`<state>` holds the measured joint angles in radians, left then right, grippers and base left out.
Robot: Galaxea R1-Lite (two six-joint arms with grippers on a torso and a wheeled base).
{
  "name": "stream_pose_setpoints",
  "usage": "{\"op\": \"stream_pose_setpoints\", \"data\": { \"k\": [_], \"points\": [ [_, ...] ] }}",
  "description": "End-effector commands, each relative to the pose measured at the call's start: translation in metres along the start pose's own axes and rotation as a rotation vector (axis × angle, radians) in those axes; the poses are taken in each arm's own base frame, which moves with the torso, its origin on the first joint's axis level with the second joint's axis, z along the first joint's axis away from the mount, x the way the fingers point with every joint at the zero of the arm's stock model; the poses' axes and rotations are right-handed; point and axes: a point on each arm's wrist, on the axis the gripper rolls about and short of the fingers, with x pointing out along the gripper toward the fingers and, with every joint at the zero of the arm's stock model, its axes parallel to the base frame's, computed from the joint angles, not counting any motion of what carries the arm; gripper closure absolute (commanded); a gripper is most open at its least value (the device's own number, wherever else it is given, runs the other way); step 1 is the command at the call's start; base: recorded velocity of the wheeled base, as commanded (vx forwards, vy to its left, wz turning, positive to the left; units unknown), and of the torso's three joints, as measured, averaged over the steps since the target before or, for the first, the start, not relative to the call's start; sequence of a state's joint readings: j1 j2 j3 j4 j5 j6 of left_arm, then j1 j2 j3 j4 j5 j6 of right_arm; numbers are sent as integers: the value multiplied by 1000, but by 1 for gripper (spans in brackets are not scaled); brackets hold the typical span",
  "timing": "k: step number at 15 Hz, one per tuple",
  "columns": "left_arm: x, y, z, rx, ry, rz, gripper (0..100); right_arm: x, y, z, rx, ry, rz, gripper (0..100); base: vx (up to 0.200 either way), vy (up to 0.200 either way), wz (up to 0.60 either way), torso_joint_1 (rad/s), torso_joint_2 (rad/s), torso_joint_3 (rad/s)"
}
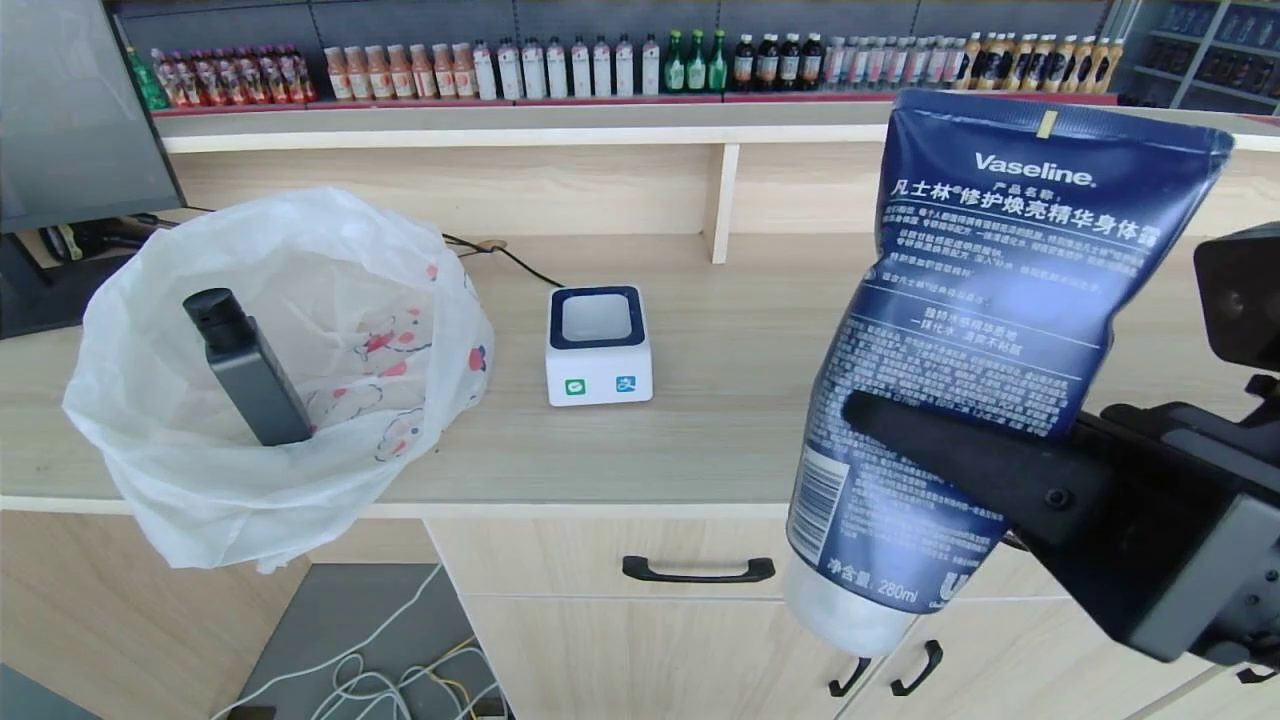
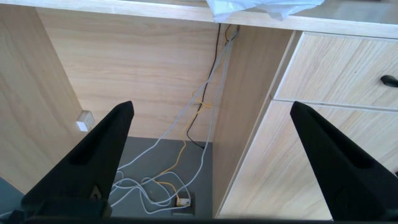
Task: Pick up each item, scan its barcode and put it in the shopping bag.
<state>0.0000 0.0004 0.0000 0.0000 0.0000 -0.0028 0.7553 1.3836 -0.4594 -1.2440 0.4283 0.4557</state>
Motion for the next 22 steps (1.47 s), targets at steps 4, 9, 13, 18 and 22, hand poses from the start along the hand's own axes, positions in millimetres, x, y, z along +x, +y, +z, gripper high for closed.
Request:
{"op": "stream_pose_setpoints", "data": {
  "k": [4, 9, 13, 18, 22],
  "points": [
    [0, 0, 0, 0, 0, -2, 0, 4, 7, -9, 62, 44, 62, 100, 0, 0, 0, 0, 0, 0],
    [0, 0, 0, 0, 0, 0, 0, 17, 0, -12, 102, 4, 92, 100, 0, 0, 0, 0, 0, 0],
    [0, 0, 0, 0, 0, 0, 0, 22, -4, -16, 98, -43, 154, 100, 0, 0, 0, 0, 0, 0],
    [0, 0, 0, 0, 0, 0, 0, 19, -7, -11, 87, -63, 138, 100, 0, 0, 0, 0, 0, 0],
    [0, 0, 0, 0, 0, 0, 0, 18, -5, -10, 90, -60, 158, 100, 0, 0, 0, 0, 0, 0]
  ]
}}
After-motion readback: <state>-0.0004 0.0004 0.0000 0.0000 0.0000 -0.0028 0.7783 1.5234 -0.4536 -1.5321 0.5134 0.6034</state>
